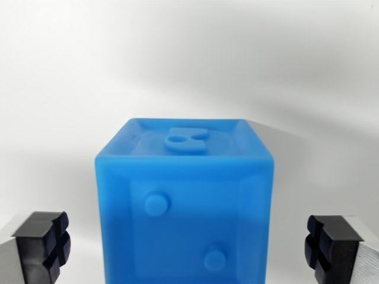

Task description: Stack cube

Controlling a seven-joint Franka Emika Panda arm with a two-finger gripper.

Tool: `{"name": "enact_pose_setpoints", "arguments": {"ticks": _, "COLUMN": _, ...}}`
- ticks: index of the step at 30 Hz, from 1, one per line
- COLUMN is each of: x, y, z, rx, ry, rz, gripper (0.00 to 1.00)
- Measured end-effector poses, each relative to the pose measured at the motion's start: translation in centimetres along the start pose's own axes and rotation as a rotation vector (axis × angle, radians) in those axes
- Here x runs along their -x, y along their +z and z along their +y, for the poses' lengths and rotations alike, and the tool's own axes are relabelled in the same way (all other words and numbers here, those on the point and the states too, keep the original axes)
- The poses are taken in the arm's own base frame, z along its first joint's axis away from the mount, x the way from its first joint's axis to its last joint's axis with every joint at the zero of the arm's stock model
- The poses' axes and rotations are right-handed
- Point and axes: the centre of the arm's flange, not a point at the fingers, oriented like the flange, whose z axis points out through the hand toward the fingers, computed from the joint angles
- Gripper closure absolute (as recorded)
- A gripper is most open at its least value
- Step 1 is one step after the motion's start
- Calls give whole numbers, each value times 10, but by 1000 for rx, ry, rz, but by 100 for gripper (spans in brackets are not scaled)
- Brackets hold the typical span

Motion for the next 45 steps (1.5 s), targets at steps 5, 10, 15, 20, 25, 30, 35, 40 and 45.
{"name": "enact_pose_setpoints", "arguments": {"ticks": 5, "x": 0, "y": 12, "z": 0, "rx": 0, "ry": 0, "rz": -1, "gripper": 0}}
{"name": "enact_pose_setpoints", "arguments": {"ticks": 10, "x": 0, "y": 19, "z": 0, "rx": 0, "ry": 0, "rz": 0, "gripper": 0}}
{"name": "enact_pose_setpoints", "arguments": {"ticks": 15, "x": 0, "y": 23, "z": 0, "rx": -1, "ry": 0, "rz": 1, "gripper": 100}}
{"name": "enact_pose_setpoints", "arguments": {"ticks": 20, "x": 0, "y": 23, "z": 0, "rx": -1, "ry": 0, "rz": 2, "gripper": 100}}
{"name": "enact_pose_setpoints", "arguments": {"ticks": 25, "x": 0, "y": 23, "z": 0, "rx": -1, "ry": 0, "rz": 2, "gripper": 100}}
{"name": "enact_pose_setpoints", "arguments": {"ticks": 30, "x": 0, "y": 23, "z": 0, "rx": -1, "ry": 0, "rz": 2, "gripper": 100}}
{"name": "enact_pose_setpoints", "arguments": {"ticks": 35, "x": 0, "y": 23, "z": 0, "rx": -1, "ry": 0, "rz": 2, "gripper": 100}}
{"name": "enact_pose_setpoints", "arguments": {"ticks": 40, "x": 0, "y": 23, "z": 0, "rx": -2, "ry": 0, "rz": 2, "gripper": 100}}
{"name": "enact_pose_setpoints", "arguments": {"ticks": 45, "x": 0, "y": 23, "z": 0, "rx": -2, "ry": 0, "rz": 2, "gripper": 100}}
